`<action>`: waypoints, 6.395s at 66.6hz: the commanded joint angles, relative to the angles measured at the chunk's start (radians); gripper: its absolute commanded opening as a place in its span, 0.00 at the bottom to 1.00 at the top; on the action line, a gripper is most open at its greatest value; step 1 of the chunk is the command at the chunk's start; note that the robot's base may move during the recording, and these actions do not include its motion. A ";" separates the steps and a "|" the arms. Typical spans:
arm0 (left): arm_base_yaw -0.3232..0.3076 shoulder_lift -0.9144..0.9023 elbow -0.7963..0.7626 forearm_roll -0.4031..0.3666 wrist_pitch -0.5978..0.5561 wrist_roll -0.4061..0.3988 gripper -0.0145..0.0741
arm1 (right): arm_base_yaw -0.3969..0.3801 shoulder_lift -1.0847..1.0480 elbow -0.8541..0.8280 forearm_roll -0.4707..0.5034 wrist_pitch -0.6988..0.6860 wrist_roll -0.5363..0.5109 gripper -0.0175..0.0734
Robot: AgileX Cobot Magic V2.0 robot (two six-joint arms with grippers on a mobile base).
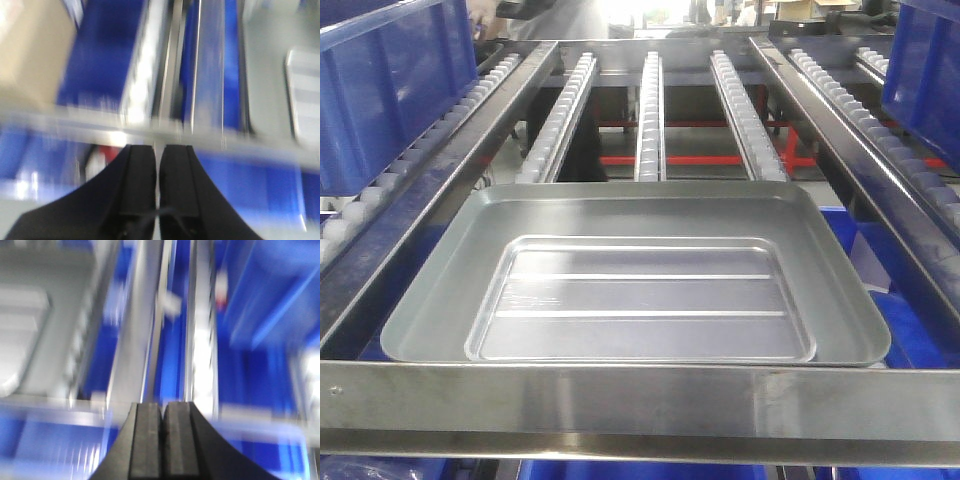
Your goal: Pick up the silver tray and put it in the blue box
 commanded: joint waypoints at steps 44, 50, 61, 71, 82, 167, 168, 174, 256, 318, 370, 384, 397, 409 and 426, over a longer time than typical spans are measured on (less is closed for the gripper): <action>-0.310 0.700 -0.247 0.107 -0.085 -0.426 0.16 | 0.000 0.395 -0.109 0.248 0.016 0.002 0.28; -0.462 0.761 -0.299 0.318 -0.067 -0.661 0.16 | 0.016 0.430 -0.126 0.165 -0.006 0.075 0.28; -0.639 0.891 -0.417 0.365 -0.058 -0.774 0.16 | 0.121 0.519 -0.168 0.128 -0.040 0.148 0.28; -0.679 1.000 -0.511 0.339 -0.053 -0.774 0.16 | 0.221 0.635 -0.241 0.067 -0.065 0.271 0.28; -0.679 1.068 -0.594 0.331 -0.049 -0.774 0.16 | 0.340 0.773 -0.364 -0.200 -0.049 0.514 0.28; -0.627 1.181 -0.633 0.344 -0.193 -0.767 0.16 | 0.537 1.144 -0.732 -0.255 0.061 0.695 0.28; -0.627 1.186 -0.638 0.344 -0.189 -0.767 0.16 | 0.537 1.145 -0.732 -0.255 0.061 0.695 0.28; -0.627 1.218 -0.676 0.344 -0.128 -0.767 0.16 | 0.537 1.145 -0.732 -0.255 0.061 0.695 0.28; -0.696 1.296 -0.793 0.370 -0.016 -0.774 0.16 | 0.537 1.151 -0.727 -0.234 0.066 0.695 0.57; -0.696 1.296 -0.793 0.386 -0.014 -0.772 0.46 | 0.537 1.161 -0.727 -0.214 0.043 0.695 0.63; -0.631 1.364 -0.793 0.355 -0.004 -0.758 0.44 | 0.536 1.170 -0.727 -0.214 0.001 0.695 0.63; -0.631 1.381 -0.793 0.353 -0.004 -0.758 0.44 | 0.536 1.212 -0.727 -0.214 -0.001 0.695 0.63; -0.631 1.381 -0.793 0.346 -0.004 -0.758 0.44 | 0.532 1.220 -0.727 -0.214 -0.012 0.695 0.63; -0.631 1.381 -0.793 0.346 -0.004 -0.758 0.44 | 0.509 1.238 -0.727 -0.212 -0.013 0.695 0.63; -0.631 1.381 -0.793 0.346 -0.004 -0.758 0.44 | 0.509 1.242 -0.727 -0.212 -0.022 0.695 0.63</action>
